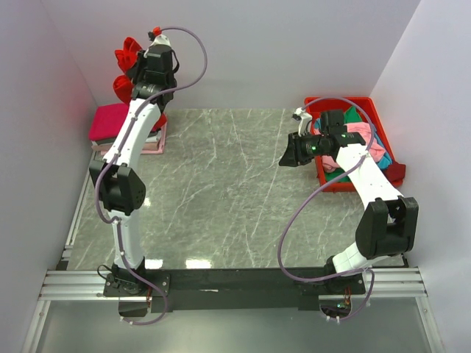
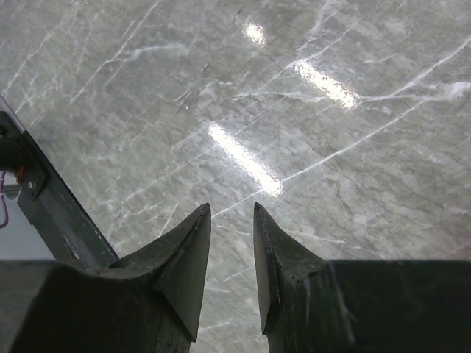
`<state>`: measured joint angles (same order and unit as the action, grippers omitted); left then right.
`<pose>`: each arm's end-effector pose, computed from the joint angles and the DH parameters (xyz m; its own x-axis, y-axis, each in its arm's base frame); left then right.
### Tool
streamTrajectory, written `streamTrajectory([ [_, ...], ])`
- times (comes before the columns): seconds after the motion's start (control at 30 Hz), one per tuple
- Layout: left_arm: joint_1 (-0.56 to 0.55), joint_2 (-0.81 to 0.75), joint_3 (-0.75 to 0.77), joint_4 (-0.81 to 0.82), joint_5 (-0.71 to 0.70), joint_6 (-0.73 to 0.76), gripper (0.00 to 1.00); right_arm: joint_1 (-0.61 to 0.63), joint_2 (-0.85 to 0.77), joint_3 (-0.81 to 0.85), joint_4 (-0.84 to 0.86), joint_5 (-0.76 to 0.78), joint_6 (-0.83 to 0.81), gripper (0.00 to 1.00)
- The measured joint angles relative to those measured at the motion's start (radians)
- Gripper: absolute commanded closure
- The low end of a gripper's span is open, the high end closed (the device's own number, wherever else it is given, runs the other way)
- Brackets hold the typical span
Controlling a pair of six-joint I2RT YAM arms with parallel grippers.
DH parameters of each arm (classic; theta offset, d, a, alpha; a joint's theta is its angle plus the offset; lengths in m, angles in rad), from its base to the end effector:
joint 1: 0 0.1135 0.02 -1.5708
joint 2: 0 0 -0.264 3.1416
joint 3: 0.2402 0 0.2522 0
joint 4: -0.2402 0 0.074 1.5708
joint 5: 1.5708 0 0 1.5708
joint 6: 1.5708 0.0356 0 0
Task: Fold and stack the t-shirts
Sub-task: Neatly place the folded tshirt to the corner
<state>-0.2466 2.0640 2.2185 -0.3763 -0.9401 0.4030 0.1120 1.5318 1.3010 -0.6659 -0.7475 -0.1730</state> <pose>0.4633 -0.0870 0.4221 -0.4394 0.3491 -0.8277 -0.4867 0.6819 0.5460 0.3196 0.0603 0.3015 -0.6781 -0.2033 -0.7063 -0.6298 0.6562 0.4157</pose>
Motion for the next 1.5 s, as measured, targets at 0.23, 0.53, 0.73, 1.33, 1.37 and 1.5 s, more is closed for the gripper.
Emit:
streamTrajectory([
  [0.23, 0.016, -0.025, -0.014, 0.012, 0.005, 0.000, 1.00, 0.000, 0.000, 0.000, 0.000, -0.003, 0.000, 0.63],
  [0.53, 0.039, -0.024, -0.014, 0.013, 0.034, -0.002, 1.00, 0.000, 0.000, 0.000, 0.000, -0.003, 0.000, 0.62],
  [0.73, 0.068, -0.003, -0.014, 0.032, 0.056, 0.000, 1.00, 0.000, 0.000, 0.000, 0.000, -0.006, 0.000, 0.62],
  [1.33, 0.166, 0.152, -0.011, 0.116, 0.115, 0.003, 1.00, 0.004, 0.000, 0.000, 0.000, -0.010, 0.000, 0.62],
  [1.37, 0.172, 0.158, -0.010, 0.123, 0.116, 0.003, 1.00, 0.005, 0.000, 0.000, -0.001, -0.010, 0.000, 0.63],
  [1.5, 0.196, 0.180, -0.008, 0.139, 0.123, -0.001, 1.00, 0.008, 0.000, 0.000, 0.000, -0.009, -0.001, 0.63],
])
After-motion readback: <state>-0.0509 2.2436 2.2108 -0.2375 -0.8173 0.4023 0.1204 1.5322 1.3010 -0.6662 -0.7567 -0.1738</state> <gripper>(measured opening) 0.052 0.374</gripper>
